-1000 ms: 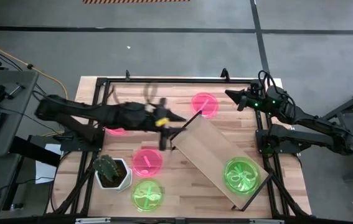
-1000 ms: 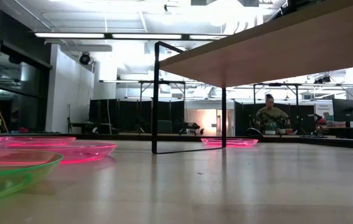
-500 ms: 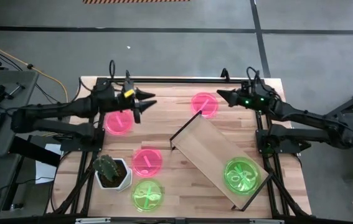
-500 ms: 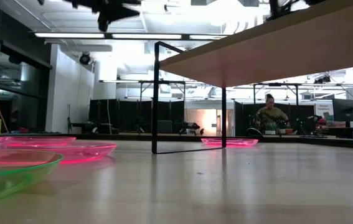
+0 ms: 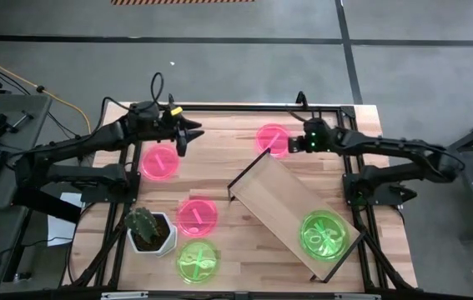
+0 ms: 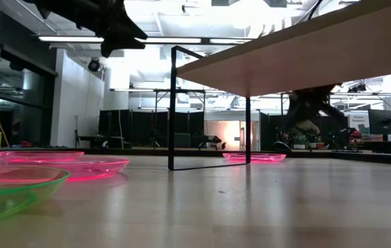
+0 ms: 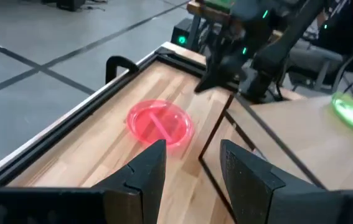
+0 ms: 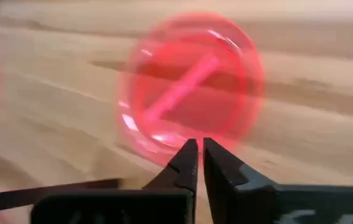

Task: Place and stack plates onto a shelf
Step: Put the top right pink plate on the shelf

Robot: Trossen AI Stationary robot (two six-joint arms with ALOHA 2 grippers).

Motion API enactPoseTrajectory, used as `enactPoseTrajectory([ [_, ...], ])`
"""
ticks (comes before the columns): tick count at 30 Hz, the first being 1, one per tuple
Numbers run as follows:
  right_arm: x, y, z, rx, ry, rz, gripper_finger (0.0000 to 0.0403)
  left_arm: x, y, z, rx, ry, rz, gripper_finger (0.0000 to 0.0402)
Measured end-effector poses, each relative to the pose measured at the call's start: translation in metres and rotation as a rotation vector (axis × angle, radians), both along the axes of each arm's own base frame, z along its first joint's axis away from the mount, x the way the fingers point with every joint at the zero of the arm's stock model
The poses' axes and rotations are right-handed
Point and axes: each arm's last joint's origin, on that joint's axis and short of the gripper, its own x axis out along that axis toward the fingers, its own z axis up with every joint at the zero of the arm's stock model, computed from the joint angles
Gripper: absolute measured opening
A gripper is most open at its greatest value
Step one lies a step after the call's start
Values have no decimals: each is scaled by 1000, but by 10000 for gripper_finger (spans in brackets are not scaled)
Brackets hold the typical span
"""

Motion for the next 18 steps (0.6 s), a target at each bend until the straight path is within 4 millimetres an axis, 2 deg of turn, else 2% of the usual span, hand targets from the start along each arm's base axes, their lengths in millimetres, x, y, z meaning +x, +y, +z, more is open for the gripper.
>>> enactPoseTrajectory([
  [3,2,-9,-13,29,46,-24,44,1,1,3,-6,-37,20,142],
  [10,8,-36,-36,-3,76,-136,157,0,3,4,-36,-60,97,142],
  [13,12,-45,-46,-20,65,-151,176,1,3,4,-49,-64,101,142],
  [18,21,-52,-62,-19,48,-150,178,0,3,4,-71,-72,110,142],
])
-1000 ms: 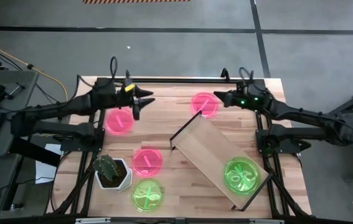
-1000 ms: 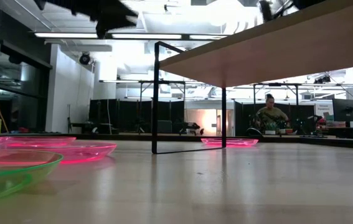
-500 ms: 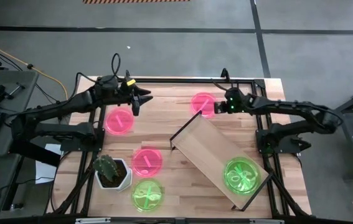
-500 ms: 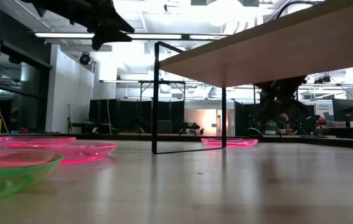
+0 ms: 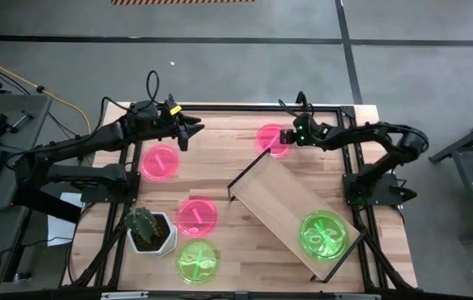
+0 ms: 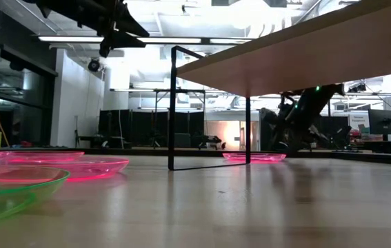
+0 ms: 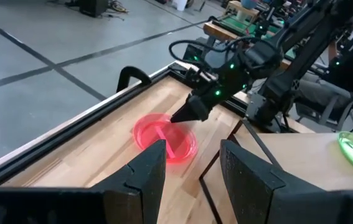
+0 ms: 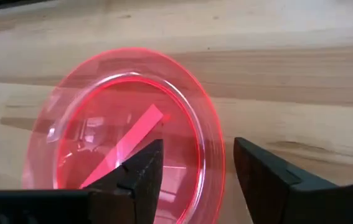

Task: Place and stack plates onto a shelf
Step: Put the top right pink plate on the shelf

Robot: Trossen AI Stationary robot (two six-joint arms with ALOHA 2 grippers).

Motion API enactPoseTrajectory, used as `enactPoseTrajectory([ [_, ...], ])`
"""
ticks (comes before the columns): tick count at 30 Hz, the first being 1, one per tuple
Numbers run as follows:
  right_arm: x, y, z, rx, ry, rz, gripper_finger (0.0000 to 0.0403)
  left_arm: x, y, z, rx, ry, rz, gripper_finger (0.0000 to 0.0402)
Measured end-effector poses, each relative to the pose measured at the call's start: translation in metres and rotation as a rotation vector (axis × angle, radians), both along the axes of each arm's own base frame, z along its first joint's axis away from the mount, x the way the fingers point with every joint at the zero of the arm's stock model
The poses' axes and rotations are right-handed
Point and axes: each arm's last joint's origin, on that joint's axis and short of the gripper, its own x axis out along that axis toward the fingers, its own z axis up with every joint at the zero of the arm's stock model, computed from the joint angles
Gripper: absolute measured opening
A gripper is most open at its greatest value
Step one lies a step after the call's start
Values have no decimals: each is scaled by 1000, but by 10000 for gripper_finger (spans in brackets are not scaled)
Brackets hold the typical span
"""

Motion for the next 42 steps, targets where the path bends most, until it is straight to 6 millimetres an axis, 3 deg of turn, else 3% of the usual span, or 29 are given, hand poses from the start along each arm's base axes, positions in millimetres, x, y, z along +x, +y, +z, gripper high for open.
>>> enactPoseTrajectory([
  [10,2,-2,-16,12,69,-8,168,0,0,0,-1,1,5,142],
  [14,0,-1,-17,15,96,-18,120,0,0,0,0,1,11,142],
  [19,-3,0,-18,26,127,2,16,0,1,0,3,3,31,142],
  [23,-7,1,-13,42,126,27,9,0,1,0,-18,-6,37,142],
  [29,-23,-4,6,69,58,73,1,0,1,0,-26,-10,39,142],
  [42,-60,-6,82,-92,-252,181,0,0,1,0,-42,-17,43,142],
])
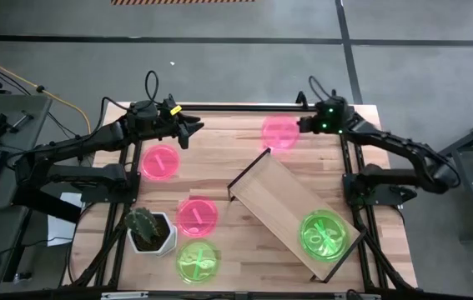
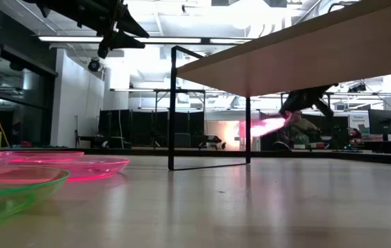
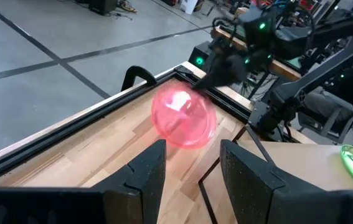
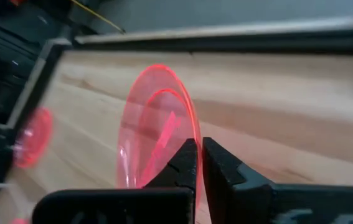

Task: Place and stack plates onto a shelf
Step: Put the top right pink plate on the shelf

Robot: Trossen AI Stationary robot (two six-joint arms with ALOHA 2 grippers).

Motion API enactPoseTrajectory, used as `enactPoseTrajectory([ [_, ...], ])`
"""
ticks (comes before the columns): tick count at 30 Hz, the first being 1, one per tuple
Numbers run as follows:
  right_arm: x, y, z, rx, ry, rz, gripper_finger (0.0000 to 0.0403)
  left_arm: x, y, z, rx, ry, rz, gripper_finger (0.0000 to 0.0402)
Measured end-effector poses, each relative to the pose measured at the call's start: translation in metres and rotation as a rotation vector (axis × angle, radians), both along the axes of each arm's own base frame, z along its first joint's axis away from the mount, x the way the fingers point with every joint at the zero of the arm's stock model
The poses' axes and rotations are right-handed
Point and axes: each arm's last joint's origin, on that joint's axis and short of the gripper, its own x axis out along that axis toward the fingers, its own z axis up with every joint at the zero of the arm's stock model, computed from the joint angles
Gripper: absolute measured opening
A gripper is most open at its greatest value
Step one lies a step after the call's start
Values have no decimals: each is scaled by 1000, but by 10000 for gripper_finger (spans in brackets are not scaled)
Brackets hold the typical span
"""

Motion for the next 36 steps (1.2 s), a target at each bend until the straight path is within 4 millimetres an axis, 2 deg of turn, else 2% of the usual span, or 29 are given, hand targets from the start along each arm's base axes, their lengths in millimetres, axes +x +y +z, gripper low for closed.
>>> enactPoseTrajectory([
  [6,-13,5,20,-52,-85,1,0,0,0,0,1,0,2,142],
  [11,-20,12,41,-121,-223,56,0,0,0,0,3,1,12,142],
  [16,-29,25,67,-199,-378,100,0,0,0,0,4,1,14,142],
  [19,-31,35,77,-186,-465,190,0,0,0,0,4,1,15,142],
  [24,-24,58,85,-92,-551,420,0,0,1,2,12,-13,18,142],
  [31,1,96,83,65,-560,672,0,1,1,7,35,-64,19,142],
  [36,20,119,71,138,-477,727,0,2,1,10,47,-89,19,142],
])
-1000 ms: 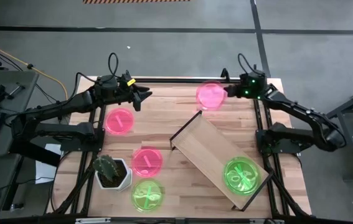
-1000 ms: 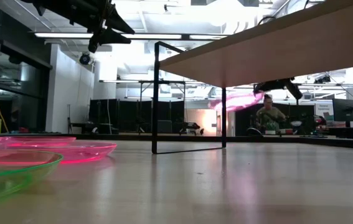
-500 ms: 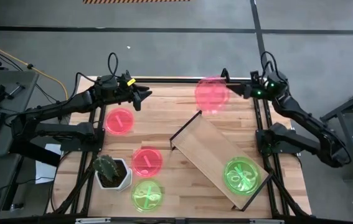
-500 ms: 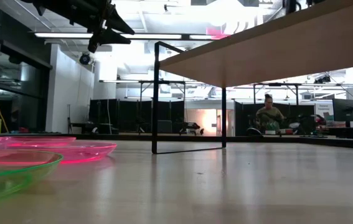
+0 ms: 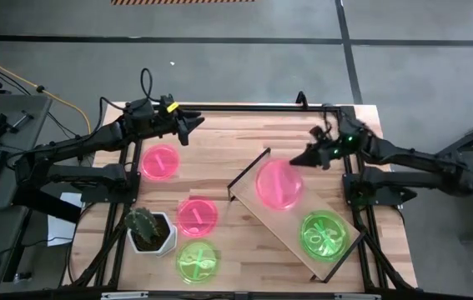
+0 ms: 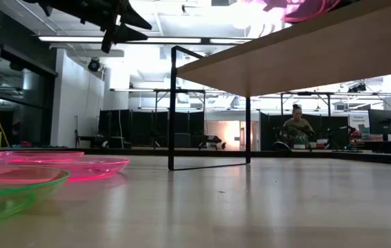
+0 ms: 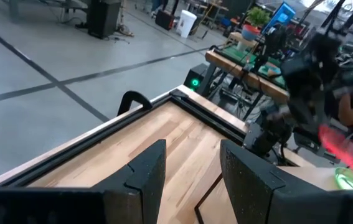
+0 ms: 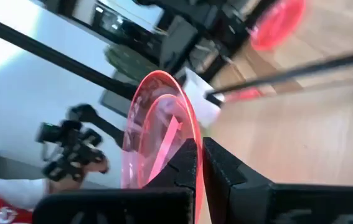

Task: Place and stack plates onto a shelf
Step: Put the top right pink plate on the shelf

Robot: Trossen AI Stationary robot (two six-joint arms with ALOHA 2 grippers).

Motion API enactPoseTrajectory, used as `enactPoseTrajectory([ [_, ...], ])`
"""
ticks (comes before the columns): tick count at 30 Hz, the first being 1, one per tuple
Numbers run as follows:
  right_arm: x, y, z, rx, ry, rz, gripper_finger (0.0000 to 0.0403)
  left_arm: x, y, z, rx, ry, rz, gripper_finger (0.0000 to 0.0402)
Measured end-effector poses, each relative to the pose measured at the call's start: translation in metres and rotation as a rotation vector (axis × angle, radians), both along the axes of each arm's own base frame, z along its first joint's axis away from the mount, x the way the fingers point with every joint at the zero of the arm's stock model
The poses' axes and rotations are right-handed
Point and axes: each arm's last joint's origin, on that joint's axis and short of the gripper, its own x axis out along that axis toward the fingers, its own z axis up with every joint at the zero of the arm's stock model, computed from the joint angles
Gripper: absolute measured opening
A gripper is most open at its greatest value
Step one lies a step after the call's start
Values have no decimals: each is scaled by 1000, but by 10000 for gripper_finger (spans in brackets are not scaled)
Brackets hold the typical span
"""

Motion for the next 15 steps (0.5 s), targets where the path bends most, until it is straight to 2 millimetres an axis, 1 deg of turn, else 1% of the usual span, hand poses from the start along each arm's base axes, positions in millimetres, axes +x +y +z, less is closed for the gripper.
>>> enactPoseTrajectory([
  [4,16,11,-12,-12,84,-7,0,0,0,1,3,-6,1,142],
  [8,26,15,-23,-28,152,-8,0,0,0,1,3,-5,4,142],
  [13,24,15,-36,-42,292,-32,0,0,0,1,3,-6,4,142],
  [15,21,14,-35,-73,374,-57,0,0,0,1,3,-6,4,142],
])
